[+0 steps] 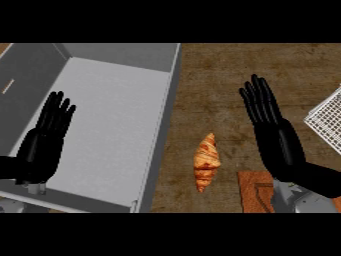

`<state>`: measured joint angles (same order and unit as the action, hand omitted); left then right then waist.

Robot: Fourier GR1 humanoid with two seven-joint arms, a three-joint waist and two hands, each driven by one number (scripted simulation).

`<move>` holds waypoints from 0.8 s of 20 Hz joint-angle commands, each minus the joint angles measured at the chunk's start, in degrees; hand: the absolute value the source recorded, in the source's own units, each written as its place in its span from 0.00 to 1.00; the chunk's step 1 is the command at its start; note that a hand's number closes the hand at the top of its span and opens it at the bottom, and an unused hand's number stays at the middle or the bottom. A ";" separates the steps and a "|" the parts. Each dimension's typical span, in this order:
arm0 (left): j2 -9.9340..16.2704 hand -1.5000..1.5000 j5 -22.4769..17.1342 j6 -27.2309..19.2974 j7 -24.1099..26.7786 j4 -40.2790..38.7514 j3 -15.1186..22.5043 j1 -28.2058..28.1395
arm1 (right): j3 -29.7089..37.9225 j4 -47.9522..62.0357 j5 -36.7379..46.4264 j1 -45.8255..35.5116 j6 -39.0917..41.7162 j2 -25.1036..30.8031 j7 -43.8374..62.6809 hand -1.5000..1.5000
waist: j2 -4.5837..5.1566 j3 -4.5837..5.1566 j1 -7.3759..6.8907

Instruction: Pick the squash from the cutting board and place it in the tiered basket

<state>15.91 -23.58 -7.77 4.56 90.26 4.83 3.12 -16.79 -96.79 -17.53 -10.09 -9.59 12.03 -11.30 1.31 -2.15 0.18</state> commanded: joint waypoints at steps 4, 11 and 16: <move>9.93 0.50 12.46 -5.02 -1.37 -2.90 -1.38 0.96 | 12.26 4.01 -5.94 4.93 -4.18 5.14 8.35 1.00 | -1.04 1.98 1.61; 13.17 0.50 16.28 -6.72 -3.97 -3.67 -0.77 -1.82 | 20.72 14.30 4.93 19.07 -26.21 9.96 17.01 0.00 | -0.94 2.38 4.02; 12.59 0.50 19.43 -7.49 -7.17 -5.69 1.21 2.18 | 18.48 -3.70 9.57 25.97 -28.18 20.04 33.22 0.00 | -1.50 2.44 2.08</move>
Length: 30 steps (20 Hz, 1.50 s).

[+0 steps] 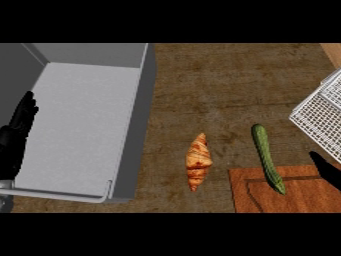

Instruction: Pick the squash from the cutting board and place it in the tiered basket

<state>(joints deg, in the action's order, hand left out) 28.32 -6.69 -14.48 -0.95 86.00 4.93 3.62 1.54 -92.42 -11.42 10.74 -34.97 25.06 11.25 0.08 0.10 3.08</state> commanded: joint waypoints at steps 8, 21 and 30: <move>-1.23 0.50 3.87 -0.39 -2.48 -2.59 2.73 4.43 | -3.14 -17.78 -0.16 2.73 18.60 29.00 34.94 0.00 | 0.06 0.28 -2.66; -3.19 0.50 5.52 2.02 -4.24 -3.38 2.67 7.58 | -13.45 -7.75 -3.06 -24.93 26.54 28.27 62.33 0.00 | 0.22 -0.04 -4.92; -3.33 0.50 5.70 2.49 -1.38 -2.95 0.80 5.06 | -19.95 -6.34 -3.85 -24.86 28.35 26.66 66.22 0.00 | -0.04 0.02 -4.01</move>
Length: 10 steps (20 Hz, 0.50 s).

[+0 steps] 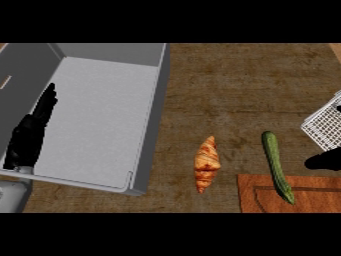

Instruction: Pick the squash from the cutting board and place it in the tiered basket

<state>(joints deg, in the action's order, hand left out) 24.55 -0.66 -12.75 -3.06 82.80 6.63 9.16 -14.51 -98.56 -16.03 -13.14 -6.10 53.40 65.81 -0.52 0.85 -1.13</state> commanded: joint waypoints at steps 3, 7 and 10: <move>-1.29 0.50 0.68 -0.31 0.71 0.76 0.05 -1.15 | -3.30 3.83 -0.48 -3.70 1.98 -1.92 9.99 0.00 | 0.67 -0.77 -0.19; -2.14 0.50 1.49 -0.52 1.72 -3.42 -0.58 0.38 | -6.07 2.76 2.24 -1.28 0.07 -3.35 8.73 0.00 | 0.66 -0.77 0.91; -2.75 0.50 2.10 -0.43 2.52 -5.90 -0.85 2.22 | -8.86 -0.15 4.19 -3.26 -1.23 -4.69 12.49 0.00 | 0.66 -0.72 1.23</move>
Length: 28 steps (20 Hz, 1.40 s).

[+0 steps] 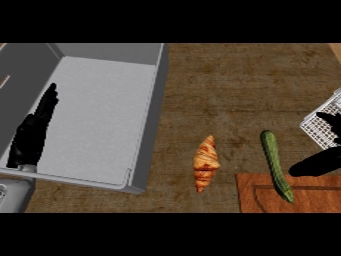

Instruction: Pick the squash from the cutting board and place it in the tiered basket

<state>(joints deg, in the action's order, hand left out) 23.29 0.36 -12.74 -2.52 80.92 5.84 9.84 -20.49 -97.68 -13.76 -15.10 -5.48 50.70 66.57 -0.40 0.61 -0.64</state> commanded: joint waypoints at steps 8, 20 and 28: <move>-0.03 0.50 0.87 1.04 -0.44 1.11 -1.77 -1.13 | -7.00 0.65 9.29 -2.48 -1.47 -4.34 13.54 0.00 | 0.37 -0.54 0.17; -1.52 0.50 1.38 1.74 0.37 1.95 -2.61 -2.39 | -6.21 8.66 9.02 -2.74 0.97 -8.76 10.97 0.00 | 0.51 -0.58 -0.10; -1.33 0.50 1.29 3.77 -1.05 0.66 -4.32 0.99 | -6.19 9.73 12.77 -2.68 0.20 -12.36 11.08 0.00 | 0.43 -0.57 0.48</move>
<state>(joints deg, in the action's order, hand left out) 21.29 2.84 -10.75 -3.64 82.52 3.26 9.29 -27.31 -89.78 -2.03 -16.25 -4.94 40.55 68.02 -0.01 0.03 -0.21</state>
